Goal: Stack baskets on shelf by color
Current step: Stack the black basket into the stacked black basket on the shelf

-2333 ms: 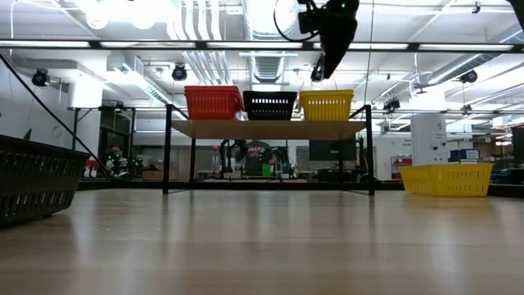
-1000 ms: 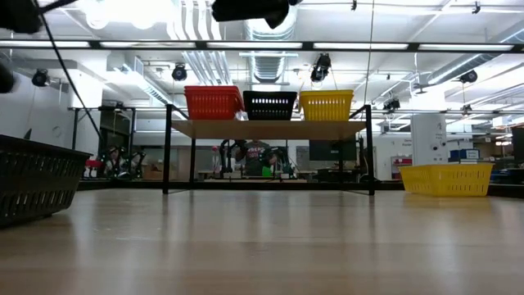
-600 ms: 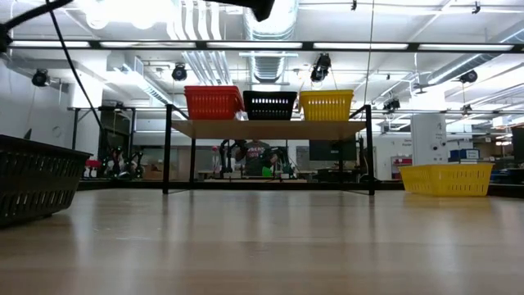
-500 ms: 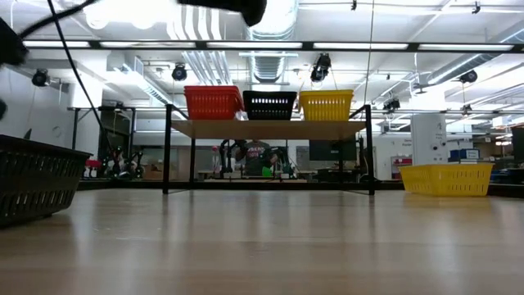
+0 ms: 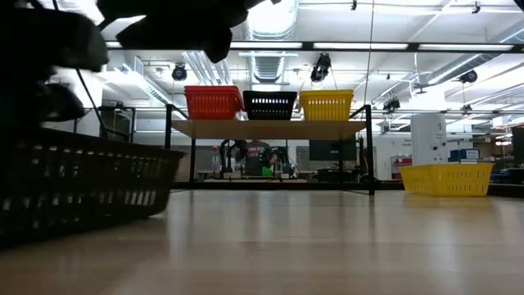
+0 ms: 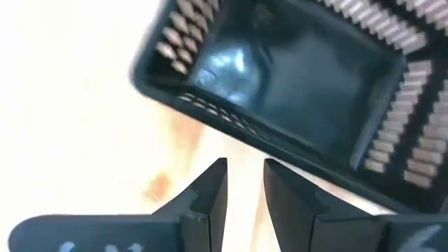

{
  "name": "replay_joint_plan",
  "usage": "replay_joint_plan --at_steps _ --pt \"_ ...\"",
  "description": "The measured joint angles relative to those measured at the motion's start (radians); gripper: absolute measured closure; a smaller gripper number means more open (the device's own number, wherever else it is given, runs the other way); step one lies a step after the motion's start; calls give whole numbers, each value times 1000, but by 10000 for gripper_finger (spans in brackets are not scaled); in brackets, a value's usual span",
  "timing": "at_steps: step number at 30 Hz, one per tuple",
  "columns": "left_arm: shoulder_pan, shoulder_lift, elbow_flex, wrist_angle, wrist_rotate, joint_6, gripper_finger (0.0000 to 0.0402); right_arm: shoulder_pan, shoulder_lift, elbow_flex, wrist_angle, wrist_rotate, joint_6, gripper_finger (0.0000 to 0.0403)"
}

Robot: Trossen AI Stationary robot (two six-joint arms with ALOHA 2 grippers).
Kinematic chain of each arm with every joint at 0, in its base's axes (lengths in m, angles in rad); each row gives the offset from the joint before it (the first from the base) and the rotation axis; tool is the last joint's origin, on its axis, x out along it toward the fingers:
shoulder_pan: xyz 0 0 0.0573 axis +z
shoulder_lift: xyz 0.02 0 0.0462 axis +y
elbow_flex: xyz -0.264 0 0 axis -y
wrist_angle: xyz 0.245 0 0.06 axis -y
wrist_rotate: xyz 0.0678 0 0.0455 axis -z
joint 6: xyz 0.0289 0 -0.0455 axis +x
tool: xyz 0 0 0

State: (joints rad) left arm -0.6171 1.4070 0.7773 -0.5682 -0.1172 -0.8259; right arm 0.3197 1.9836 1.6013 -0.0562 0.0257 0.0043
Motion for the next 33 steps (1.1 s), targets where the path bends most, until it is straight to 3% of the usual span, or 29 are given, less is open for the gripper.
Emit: replay_joint_plan --at_steps 12,19,29,33 --pt "35 -166 0 -84 -53 115 324 66 143 192 -60 1 118 207" --pt "35 -337 0 -78 -149 285 324 94 299 430 -197 74 166 207" --pt "35 -515 0 -67 -162 417 324 110 512 745 -424 135 262 207" --pt "35 -557 0 -66 -162 422 324 107 523 748 -448 159 287 207"
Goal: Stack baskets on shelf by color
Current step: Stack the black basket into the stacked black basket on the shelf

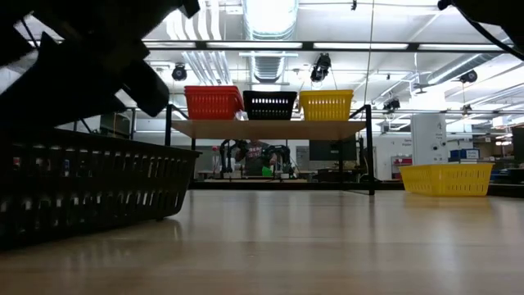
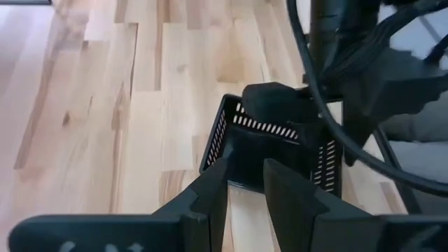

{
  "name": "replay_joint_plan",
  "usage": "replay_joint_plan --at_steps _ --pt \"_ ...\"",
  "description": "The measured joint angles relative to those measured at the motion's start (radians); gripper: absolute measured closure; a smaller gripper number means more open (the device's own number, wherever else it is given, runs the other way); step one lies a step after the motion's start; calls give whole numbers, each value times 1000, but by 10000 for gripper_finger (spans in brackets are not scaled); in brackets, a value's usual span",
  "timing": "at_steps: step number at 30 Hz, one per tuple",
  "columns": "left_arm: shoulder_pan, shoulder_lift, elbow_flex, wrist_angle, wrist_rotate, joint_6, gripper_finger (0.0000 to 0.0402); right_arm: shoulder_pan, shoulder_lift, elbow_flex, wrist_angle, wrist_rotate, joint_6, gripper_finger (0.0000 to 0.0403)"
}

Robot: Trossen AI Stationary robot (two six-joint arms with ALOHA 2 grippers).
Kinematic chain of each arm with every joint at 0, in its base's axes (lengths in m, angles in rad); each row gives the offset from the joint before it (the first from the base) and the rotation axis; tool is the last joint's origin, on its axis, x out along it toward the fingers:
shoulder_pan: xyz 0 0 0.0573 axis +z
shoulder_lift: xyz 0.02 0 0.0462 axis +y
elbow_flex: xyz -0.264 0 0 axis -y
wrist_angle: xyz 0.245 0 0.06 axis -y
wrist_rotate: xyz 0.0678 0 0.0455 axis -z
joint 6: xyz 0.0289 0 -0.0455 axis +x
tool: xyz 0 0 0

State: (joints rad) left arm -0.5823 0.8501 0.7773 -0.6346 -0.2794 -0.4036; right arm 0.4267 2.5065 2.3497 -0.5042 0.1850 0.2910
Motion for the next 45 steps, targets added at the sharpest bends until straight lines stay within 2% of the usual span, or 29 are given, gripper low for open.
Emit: replay_joint_plan --at_steps 3,7,12,17,22,33,39,45 --pt "0 -25 0 0 -15 2 324 -2 0 0 -16 3 0 215" --pt "0 -48 0 0 -51 23 324 -5 0 -5 -15 1 0 244" --pt "0 -74 0 48 -77 94 324 -8 0 -15 -17 1 -1 308" --pt "0 -105 0 151 -78 233 324 -8 0 -20 -15 2 -20 383" --pt "0 -136 0 246 -78 368 324 -6 -12 -21 -39 2 -80 389" --pt "0 -227 0 347 -78 644 324 -6 -195 4 -344 15 -393 391" --pt "0 -261 0 349 -78 717 324 -31 -331 4 -407 101 -503 391" --pt "0 -267 -20 361 -78 735 324 -96 -449 4 -448 104 -616 391"
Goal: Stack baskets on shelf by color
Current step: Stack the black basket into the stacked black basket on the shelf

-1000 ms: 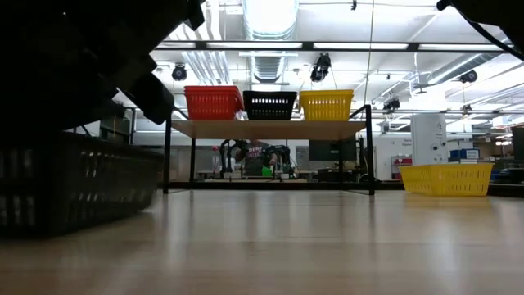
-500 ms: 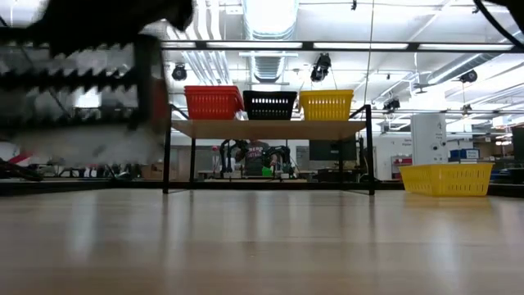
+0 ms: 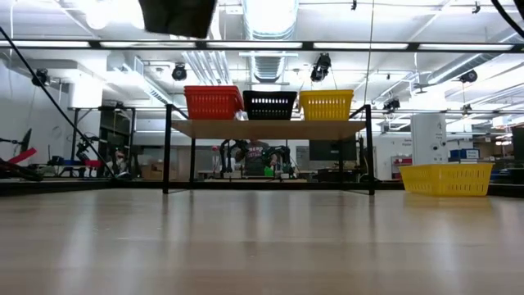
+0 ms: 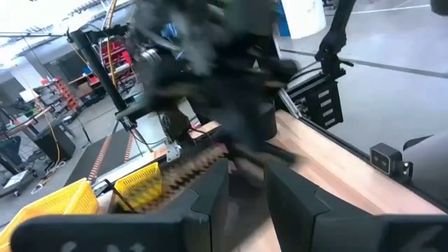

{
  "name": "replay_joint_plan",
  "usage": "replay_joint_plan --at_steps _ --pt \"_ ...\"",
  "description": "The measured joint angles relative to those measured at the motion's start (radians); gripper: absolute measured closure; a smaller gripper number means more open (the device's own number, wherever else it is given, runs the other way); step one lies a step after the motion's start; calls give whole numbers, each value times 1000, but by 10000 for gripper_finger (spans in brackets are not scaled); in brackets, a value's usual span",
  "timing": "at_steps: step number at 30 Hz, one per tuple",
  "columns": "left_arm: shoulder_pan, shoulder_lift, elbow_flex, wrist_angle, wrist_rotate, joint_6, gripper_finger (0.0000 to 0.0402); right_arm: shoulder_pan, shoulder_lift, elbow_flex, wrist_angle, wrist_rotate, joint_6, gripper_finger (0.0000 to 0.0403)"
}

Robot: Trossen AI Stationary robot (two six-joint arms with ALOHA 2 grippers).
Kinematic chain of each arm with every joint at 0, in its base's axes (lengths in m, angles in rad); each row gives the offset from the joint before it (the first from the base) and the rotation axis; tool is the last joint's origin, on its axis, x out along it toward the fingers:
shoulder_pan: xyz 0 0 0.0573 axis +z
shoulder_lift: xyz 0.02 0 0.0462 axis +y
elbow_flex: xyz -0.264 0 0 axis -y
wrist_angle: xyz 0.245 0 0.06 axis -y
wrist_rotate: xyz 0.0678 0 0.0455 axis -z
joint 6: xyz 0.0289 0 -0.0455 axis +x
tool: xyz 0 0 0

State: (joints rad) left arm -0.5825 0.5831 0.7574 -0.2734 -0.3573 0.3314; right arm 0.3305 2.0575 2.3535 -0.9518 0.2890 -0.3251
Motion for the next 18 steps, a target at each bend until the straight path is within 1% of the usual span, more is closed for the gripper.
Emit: replay_joint_plan --at_steps 6,9,14,18 --pt "0 -4 -62 39 -1 23 324 -130 -82 0 -53 -1 -111 391" --pt "0 -6 -67 41 -21 25 324 -220 -110 0 -78 -29 -145 391" --pt "0 -22 -73 41 -25 26 324 -393 -137 0 -98 -181 -175 391" --pt "0 -44 -89 41 -29 65 324 -518 -137 -2 -105 -288 -182 391"
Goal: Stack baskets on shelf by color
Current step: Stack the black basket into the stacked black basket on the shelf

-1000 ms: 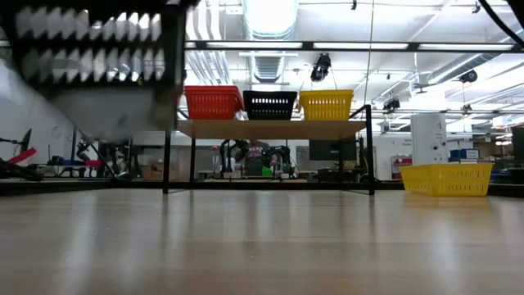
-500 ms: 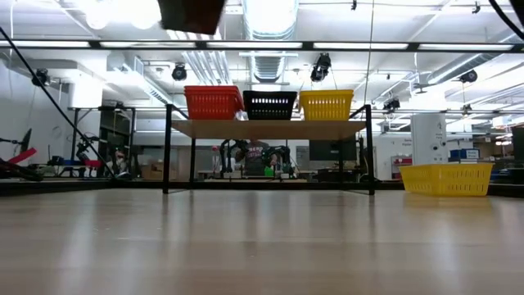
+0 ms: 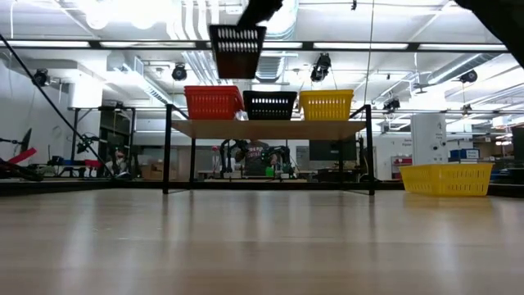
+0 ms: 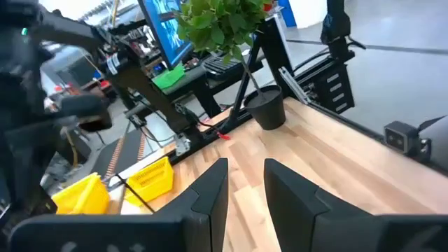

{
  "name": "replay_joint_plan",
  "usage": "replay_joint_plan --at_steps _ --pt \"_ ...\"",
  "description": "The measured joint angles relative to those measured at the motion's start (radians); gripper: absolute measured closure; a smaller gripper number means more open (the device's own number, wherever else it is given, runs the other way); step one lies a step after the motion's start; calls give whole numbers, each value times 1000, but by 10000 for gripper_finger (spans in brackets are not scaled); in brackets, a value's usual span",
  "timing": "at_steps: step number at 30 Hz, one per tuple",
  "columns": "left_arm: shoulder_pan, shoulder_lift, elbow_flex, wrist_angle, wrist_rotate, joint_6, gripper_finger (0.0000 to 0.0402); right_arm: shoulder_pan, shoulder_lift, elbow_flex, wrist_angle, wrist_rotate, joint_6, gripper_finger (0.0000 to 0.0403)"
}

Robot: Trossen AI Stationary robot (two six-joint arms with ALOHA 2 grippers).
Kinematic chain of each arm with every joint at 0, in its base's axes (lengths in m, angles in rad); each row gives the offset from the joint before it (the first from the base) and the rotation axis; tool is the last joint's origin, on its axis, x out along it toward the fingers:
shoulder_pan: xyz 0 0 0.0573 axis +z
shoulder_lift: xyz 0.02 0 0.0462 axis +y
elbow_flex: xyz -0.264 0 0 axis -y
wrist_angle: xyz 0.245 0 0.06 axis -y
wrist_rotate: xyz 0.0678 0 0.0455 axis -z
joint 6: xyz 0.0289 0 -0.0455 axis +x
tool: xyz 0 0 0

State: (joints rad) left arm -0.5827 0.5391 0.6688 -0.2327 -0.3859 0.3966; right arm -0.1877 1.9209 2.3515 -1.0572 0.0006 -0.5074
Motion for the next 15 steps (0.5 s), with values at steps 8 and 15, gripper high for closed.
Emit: replay_joint_plan --at_steps 8,15 --pt "0 -77 -23 15 -50 48 324 -136 3 0 -41 -108 16 392" --pt "0 -161 -40 10 -51 56 324 -140 2 0 -58 -110 -3 392"
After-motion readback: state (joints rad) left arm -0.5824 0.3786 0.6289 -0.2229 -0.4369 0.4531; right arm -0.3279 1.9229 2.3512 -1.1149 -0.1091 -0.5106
